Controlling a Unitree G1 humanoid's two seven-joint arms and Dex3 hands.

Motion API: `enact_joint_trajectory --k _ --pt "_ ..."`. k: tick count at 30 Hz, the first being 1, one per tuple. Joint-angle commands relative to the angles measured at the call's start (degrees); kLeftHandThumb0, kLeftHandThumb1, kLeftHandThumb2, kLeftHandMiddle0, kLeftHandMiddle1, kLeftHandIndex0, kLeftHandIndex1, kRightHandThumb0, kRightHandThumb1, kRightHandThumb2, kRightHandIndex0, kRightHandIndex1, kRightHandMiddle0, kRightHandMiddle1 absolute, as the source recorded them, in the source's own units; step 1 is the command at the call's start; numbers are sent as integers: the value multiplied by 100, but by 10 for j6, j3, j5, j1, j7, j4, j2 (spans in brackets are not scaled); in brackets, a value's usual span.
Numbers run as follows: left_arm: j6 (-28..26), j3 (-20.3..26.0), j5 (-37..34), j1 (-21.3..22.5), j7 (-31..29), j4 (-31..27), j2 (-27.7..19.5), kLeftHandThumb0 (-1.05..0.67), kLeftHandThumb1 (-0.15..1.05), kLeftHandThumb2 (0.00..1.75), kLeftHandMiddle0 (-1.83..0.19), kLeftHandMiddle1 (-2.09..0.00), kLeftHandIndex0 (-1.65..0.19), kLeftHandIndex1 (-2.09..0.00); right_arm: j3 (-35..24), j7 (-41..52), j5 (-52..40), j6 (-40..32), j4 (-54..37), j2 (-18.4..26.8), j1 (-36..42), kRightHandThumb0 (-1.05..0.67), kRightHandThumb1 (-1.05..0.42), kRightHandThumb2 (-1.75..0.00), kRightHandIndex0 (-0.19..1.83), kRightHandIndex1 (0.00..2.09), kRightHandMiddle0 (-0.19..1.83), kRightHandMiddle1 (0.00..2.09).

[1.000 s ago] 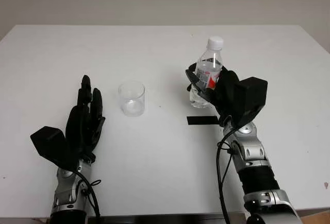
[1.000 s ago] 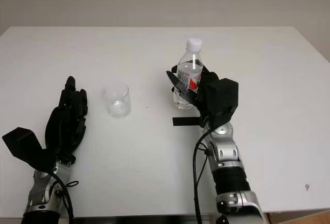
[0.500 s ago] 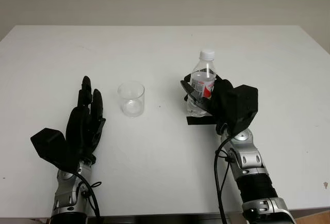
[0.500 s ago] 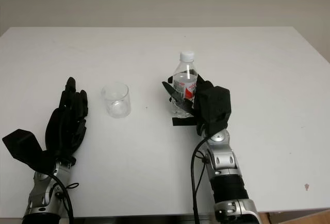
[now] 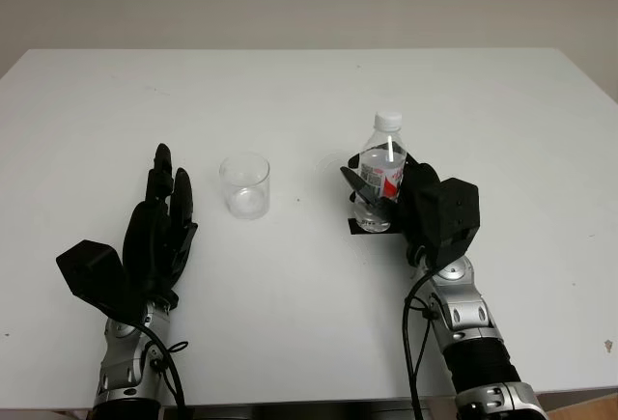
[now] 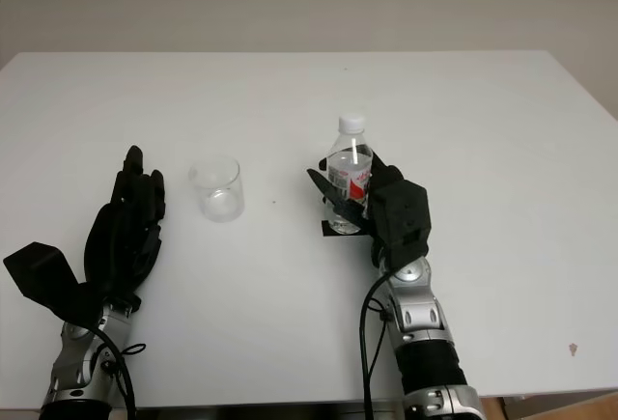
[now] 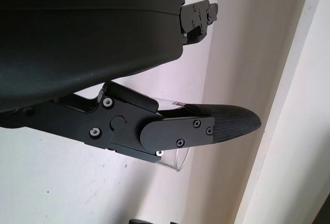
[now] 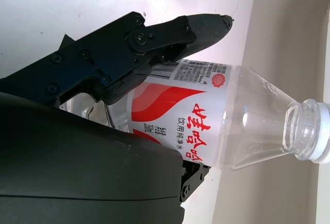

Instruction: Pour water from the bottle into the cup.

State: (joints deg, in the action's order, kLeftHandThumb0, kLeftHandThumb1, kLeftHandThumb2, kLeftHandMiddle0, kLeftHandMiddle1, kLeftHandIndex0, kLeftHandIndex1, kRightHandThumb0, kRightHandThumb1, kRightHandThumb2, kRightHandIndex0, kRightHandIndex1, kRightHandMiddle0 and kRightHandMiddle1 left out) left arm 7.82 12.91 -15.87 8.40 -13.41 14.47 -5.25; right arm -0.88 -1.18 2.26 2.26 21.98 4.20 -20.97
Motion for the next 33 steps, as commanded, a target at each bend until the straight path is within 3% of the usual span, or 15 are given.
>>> enact_joint_trajectory --k 1,10,14,17,18,20,21,25,27,33 --pt "-6 3 -1 -16 -3 21 -3 -76 105 48 19 -4 18 -5 -2 -1 -3 14 16 -7 5 -45 -105 -44 138 209 98 209" --pt "-2 8 -3 -15 -8 26 -12 -76 105 49 19 -4 18 -5 -20 6 -29 35 66 -18 -10 -47 -105 -45 139 209 96 209" --pt "-6 8 -3 -16 -8 23 -13 -75 105 49 19 -4 18 -5 -27 15 -45 52 74 -25 -11 -48 -105 -39 113 209 70 209" --pt "-7 8 -4 -15 -9 22 -15 -75 105 49 19 -4 18 -5 -27 23 -45 83 91 -24 -12 -56 -105 -23 62 209 36 209" --pt "-8 8 -4 -15 -9 22 -15 -75 105 48 19 -4 18 -5 -26 28 -45 99 100 -22 -13 -59 -103 -14 30 203 13 200" --pt "-10 7 -4 -15 -9 20 -15 -76 105 47 19 -4 18 -5 -19 38 -33 138 120 -14 -16 -63 -100 -8 3 179 -9 179" --pt "-11 7 -4 -15 -10 19 -16 -76 105 47 19 -4 18 -5 -14 43 -25 149 129 -9 -17 -68 -98 -6 -10 152 -15 153" --pt "-14 7 -4 -15 -11 18 -18 -75 105 48 19 -4 18 -5 -5 81 -21 166 137 4 -15 -74 -92 -5 -16 61 -18 78" --pt "-15 8 -3 -14 -10 19 -18 -75 105 48 19 -4 18 -5 -2 91 -16 174 137 9 -15 -76 -91 -5 -15 43 -18 64" --pt "-13 9 -5 -12 -10 21 -14 -75 105 48 19 -4 18 -5 10 102 2 179 130 25 -13 -80 -90 -5 -12 23 -17 48"
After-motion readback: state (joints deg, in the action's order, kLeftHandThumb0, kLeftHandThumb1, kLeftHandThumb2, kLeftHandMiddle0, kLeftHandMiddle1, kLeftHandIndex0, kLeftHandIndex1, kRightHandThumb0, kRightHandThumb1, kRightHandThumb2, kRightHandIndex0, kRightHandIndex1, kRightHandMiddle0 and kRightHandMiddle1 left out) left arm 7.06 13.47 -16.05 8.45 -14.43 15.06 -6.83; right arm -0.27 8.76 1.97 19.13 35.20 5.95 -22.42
